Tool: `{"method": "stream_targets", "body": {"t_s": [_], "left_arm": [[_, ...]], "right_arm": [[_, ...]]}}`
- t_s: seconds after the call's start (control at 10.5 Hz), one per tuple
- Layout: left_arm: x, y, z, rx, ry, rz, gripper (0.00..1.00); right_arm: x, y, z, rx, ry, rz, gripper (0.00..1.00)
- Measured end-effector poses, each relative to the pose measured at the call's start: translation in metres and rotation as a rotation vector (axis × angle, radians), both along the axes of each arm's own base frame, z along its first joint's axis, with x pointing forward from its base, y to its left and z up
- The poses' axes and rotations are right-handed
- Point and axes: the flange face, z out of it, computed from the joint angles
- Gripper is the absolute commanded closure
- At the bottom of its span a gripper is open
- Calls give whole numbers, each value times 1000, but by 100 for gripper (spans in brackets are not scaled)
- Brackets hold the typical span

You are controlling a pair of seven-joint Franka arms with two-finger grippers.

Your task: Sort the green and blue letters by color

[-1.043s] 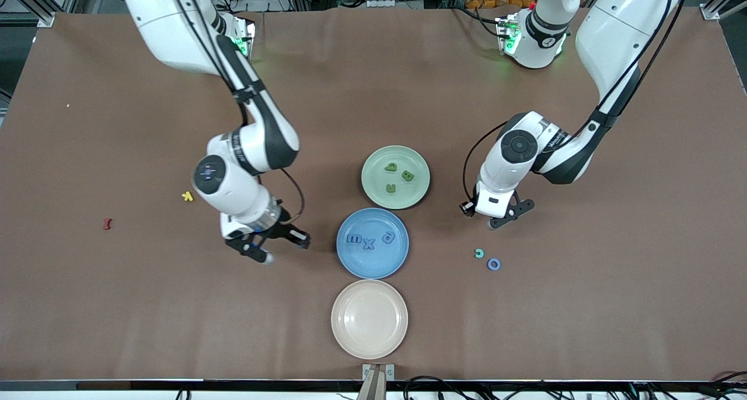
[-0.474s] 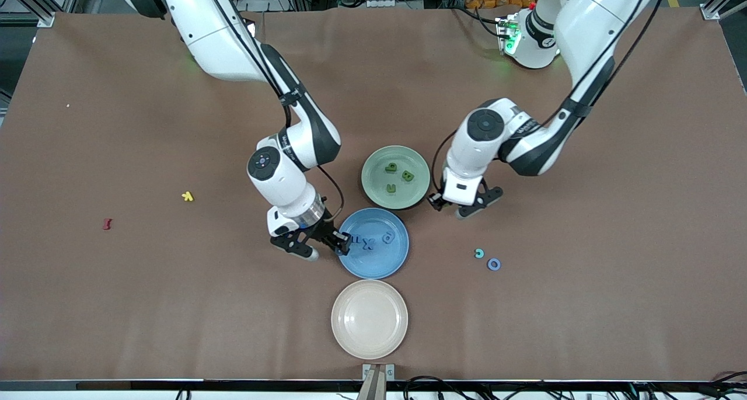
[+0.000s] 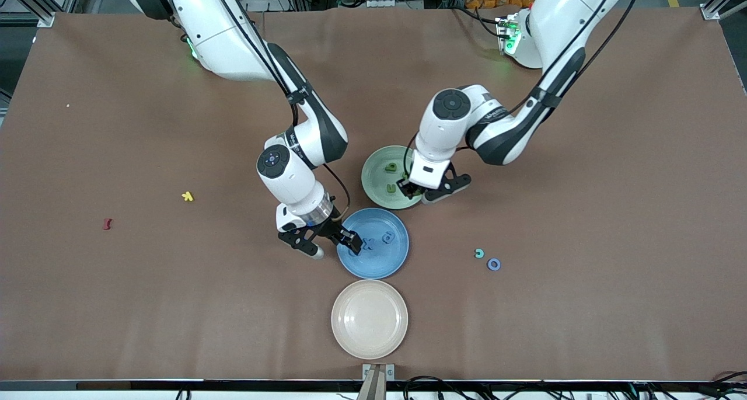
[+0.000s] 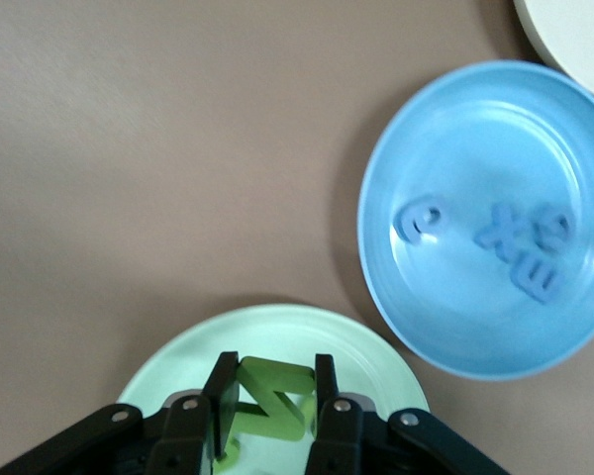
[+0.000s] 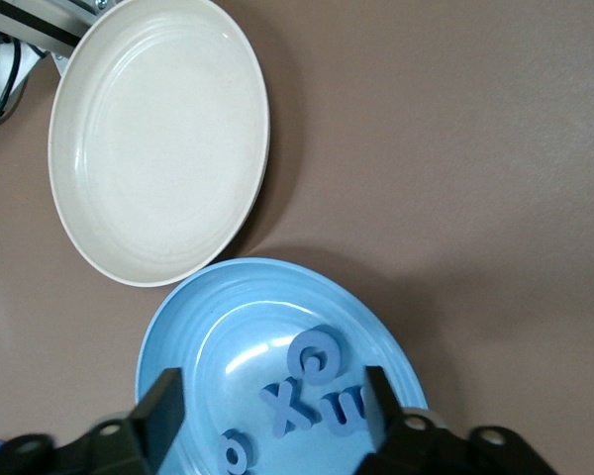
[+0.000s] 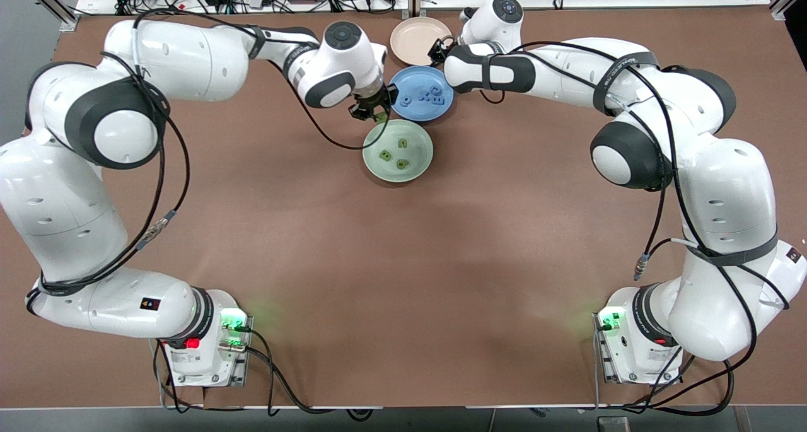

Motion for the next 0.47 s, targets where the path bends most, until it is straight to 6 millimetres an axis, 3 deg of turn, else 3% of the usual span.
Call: {"method": "stream_targets", "body": {"t_s": [0.09,0.28,0.47], "left_arm": [[-9,-11,-1,-1,2,-20,0],[-26,-27,-8,14,19,-57,0],[-36,-28,-19,80,61,-68,0]], "right_arm": [[1,-3,-2,-12,6,6,0],[9,-20,-7,-54,19,51,0],[26,-57,-12,-104,32,118,0]]}}
